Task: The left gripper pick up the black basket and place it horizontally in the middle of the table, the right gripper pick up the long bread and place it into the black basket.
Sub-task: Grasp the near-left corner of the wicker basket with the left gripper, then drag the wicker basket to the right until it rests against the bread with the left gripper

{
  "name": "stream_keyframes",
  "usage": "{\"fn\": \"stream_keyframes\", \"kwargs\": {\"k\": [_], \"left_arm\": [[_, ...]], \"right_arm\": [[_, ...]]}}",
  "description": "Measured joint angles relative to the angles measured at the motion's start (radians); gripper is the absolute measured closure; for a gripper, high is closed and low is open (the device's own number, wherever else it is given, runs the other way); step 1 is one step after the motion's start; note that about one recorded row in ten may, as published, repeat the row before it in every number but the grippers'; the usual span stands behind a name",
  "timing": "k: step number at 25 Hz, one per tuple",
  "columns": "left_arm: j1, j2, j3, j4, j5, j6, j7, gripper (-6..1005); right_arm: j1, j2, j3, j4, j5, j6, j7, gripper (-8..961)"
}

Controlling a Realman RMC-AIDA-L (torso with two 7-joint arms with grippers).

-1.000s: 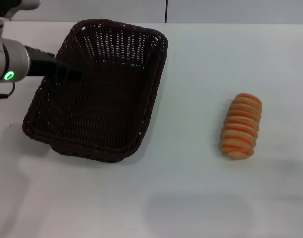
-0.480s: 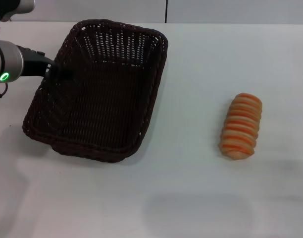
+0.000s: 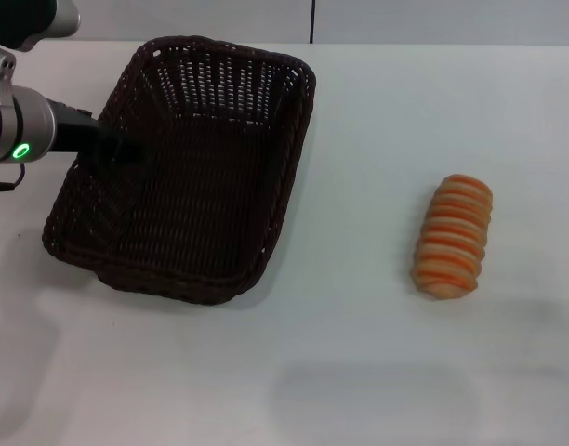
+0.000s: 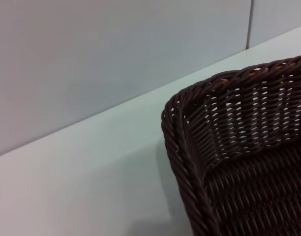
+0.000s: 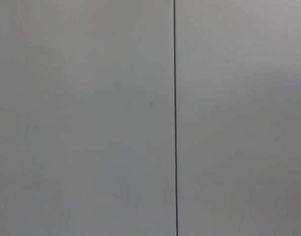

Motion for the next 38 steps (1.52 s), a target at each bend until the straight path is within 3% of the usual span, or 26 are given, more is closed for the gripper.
{"fn": "stream_keyframes", "kwargs": {"k": [7,16,25,29,33,38], "left_arm": [[-0.047,0.003,-0.008,0.088,0.014,0.008,-0.003,276],[-0.014,0.001,0.005,0.009,0.026,0.005,0.006,701],[-0.020,0.004,0.012,0.007,-0.008,-0.011,0.117,751],[-0.039,0.005,-0.030,0.003,-0.138,-0.044,0.269,759],[-0.137,0.006,-0.150,0.036,-0.282,-0.152,0.452,768],[-0.231,0.006,-0.216,0.097,-0.349,-0.239,0.568,778]], "right_arm": [[0.000,0.000,0.000,0.000,0.000,0.002,-0.004,108],[-0.003,0.000,0.000,0.000,0.001,0.000,-0.007,108],[-0.003,0.000,0.000,-0.001,0.000,-0.005,-0.008,107],[-0.003,0.000,0.000,-0.002,0.000,-0.011,-0.008,107],[-0.003,0.000,0.000,0.000,0.000,-0.024,-0.008,107],[-0.007,0.001,0.000,0.001,0.000,-0.030,-0.008,107]]}}
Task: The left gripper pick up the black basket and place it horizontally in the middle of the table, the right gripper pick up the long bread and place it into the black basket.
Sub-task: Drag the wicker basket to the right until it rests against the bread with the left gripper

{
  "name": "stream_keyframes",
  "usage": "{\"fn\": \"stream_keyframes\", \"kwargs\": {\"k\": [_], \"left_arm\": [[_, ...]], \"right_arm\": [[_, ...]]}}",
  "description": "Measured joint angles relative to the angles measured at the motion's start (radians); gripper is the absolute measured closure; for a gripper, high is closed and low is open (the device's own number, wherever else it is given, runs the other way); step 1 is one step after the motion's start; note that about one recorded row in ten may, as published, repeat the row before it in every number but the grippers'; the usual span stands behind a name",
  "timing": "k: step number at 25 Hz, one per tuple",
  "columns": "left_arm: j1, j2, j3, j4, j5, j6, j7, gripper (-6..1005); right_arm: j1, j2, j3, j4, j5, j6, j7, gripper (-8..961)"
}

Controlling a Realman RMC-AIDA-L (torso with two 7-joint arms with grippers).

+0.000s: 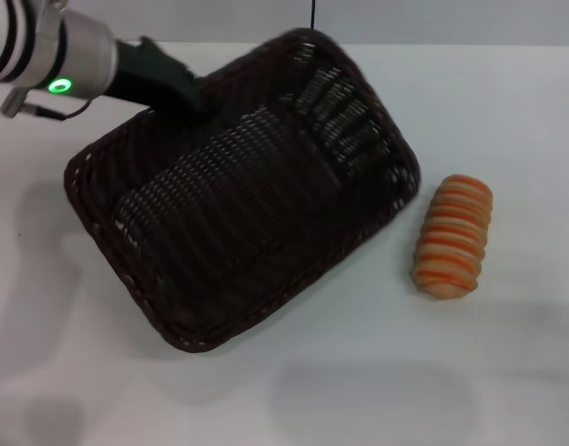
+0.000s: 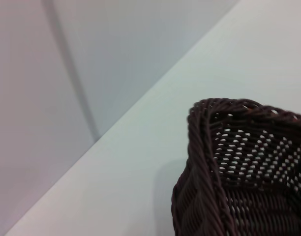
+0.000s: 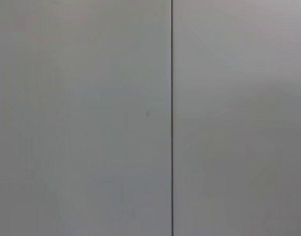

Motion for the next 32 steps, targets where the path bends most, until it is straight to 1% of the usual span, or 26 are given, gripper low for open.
{"fn": "stream_keyframes", "kwargs": {"k": [4,5,6,10,11,13,14,15,16,19,20,23,25,26,28,32], "left_arm": [[-0.100,0.000,-0.070,0.091,-0.057,-0.084,0.104,797],[-0.145,0.000,-0.109,0.141,-0.076,-0.119,0.151,802],[-0.145,0.000,-0.109,0.141,-0.076,-0.119,0.151,804],[-0.219,-0.001,-0.161,0.215,-0.118,-0.180,0.250,810],[-0.219,-0.001,-0.161,0.215,-0.118,-0.180,0.250,808],[-0.252,0.006,-0.171,0.235,-0.130,-0.224,0.300,803],[-0.252,0.006,-0.171,0.235,-0.130,-0.224,0.300,801],[-0.276,0.012,-0.174,0.254,-0.131,-0.241,0.318,799],[-0.276,0.012,-0.174,0.254,-0.131,-0.241,0.318,796],[-0.313,0.023,-0.180,0.304,-0.132,-0.255,0.349,789],[-0.333,0.025,-0.181,0.339,-0.133,-0.255,0.385,787],[-0.342,0.022,-0.181,0.361,-0.133,-0.239,0.412,780],[-0.341,0.009,-0.177,0.367,-0.122,-0.173,0.426,776],[-0.341,0.009,-0.177,0.367,-0.122,-0.173,0.426,774],[-0.335,0.003,-0.167,0.368,-0.111,-0.132,0.431,769],[-0.318,-0.003,-0.120,0.366,-0.105,-0.049,0.429,760]], "right_arm": [[-0.005,0.001,0.000,0.001,0.000,-0.008,0.000,107],[-0.007,0.002,0.000,0.003,0.000,-0.016,0.000,107],[-0.007,0.002,0.000,0.003,0.000,-0.016,0.000,107],[-0.008,0.002,-0.004,0.006,0.000,-0.024,0.000,107],[-0.008,0.002,-0.004,0.006,0.000,-0.024,0.000,107],[-0.010,0.002,-0.011,0.006,0.000,-0.030,0.000,107],[-0.010,0.002,-0.011,0.006,0.000,-0.030,0.000,107],[-0.013,0.002,-0.012,0.006,0.000,-0.032,0.000,107],[-0.013,0.002,-0.012,0.006,0.000,-0.032,0.000,107],[-0.014,0.002,-0.012,0.006,0.000,-0.033,0.000,107],[-0.015,0.002,-0.012,0.005,0.000,-0.034,0.000,107],[-0.017,0.002,-0.012,0.004,0.000,-0.034,0.000,107],[-0.019,0.002,-0.012,0.004,0.001,-0.032,0.000,107],[-0.019,0.002,-0.012,0.004,0.001,-0.032,0.000,107],[-0.019,0.002,-0.012,0.003,0.001,-0.030,0.000,107],[-0.021,0.002,-0.012,0.003,0.002,-0.029,0.000,107]]}}
